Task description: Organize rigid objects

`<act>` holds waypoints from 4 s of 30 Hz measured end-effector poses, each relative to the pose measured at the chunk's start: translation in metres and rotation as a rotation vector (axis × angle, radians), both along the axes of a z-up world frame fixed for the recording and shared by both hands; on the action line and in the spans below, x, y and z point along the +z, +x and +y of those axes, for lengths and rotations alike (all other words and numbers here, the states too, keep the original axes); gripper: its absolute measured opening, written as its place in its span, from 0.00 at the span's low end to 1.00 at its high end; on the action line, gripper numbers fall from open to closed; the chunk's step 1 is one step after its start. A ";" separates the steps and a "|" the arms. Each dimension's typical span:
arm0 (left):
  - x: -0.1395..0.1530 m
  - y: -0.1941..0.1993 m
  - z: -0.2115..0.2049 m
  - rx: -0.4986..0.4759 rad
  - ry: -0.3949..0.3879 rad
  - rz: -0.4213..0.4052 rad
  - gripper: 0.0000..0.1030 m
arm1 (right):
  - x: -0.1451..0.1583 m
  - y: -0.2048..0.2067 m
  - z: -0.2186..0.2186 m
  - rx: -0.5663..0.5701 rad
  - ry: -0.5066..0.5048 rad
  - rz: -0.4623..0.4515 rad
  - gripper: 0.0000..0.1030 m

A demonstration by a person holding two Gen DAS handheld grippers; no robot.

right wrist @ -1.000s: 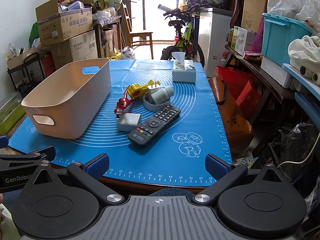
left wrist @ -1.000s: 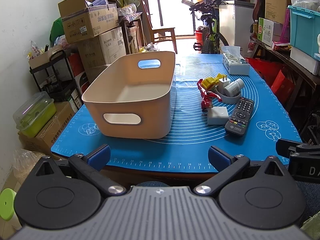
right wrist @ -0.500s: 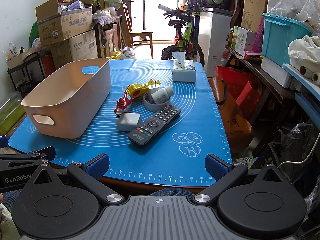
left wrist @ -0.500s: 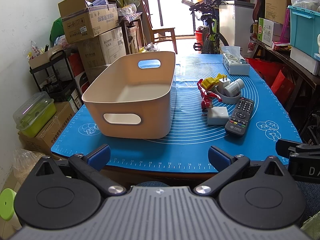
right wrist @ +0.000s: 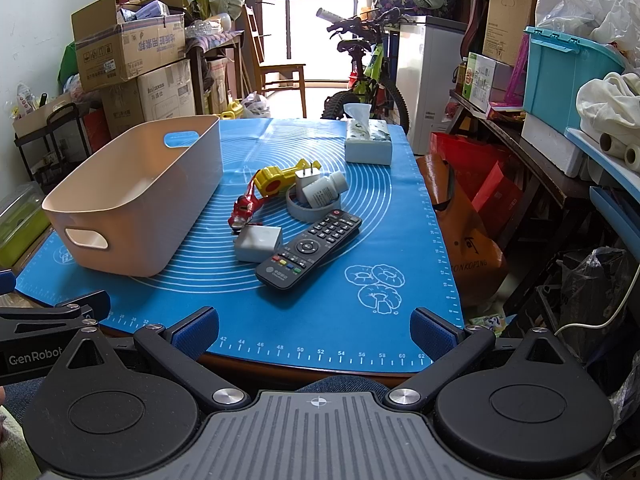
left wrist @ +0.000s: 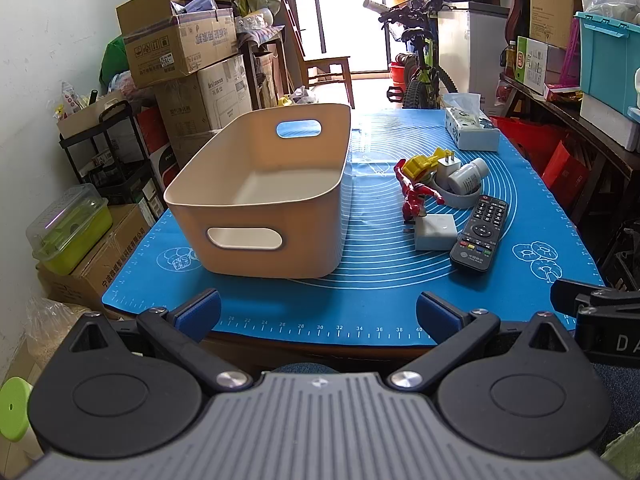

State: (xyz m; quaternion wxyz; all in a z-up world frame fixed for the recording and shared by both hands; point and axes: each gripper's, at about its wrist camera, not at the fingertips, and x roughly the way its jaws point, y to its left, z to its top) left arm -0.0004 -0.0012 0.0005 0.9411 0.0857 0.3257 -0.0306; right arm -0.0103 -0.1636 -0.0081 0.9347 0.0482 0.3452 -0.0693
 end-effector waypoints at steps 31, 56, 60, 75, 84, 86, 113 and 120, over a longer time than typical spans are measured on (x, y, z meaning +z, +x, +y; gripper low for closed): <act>-0.001 0.001 0.001 0.001 -0.007 0.001 1.00 | 0.003 -0.001 0.003 -0.003 0.007 -0.003 0.98; 0.081 0.133 0.053 0.056 -0.001 0.008 1.00 | 0.024 0.104 -0.031 -0.070 0.025 0.006 0.98; 0.073 0.162 0.070 0.063 0.010 0.056 0.99 | 0.009 0.130 -0.035 -0.103 0.032 0.049 0.98; 0.015 0.264 0.125 0.114 -0.007 0.282 0.99 | -0.062 0.219 -0.042 -0.218 0.086 0.227 0.90; -0.017 0.288 0.137 0.113 -0.035 0.383 0.73 | -0.089 0.240 -0.034 -0.228 0.050 0.320 0.87; -0.020 0.291 0.139 0.119 -0.027 0.397 0.62 | -0.091 0.245 -0.030 -0.223 0.041 0.341 0.87; -0.027 0.299 0.143 0.095 -0.062 0.451 0.11 | -0.097 0.249 -0.027 -0.218 0.113 0.377 0.65; -0.027 0.299 0.142 0.096 -0.062 0.451 0.11 | -0.094 0.243 -0.030 -0.238 0.145 0.350 0.57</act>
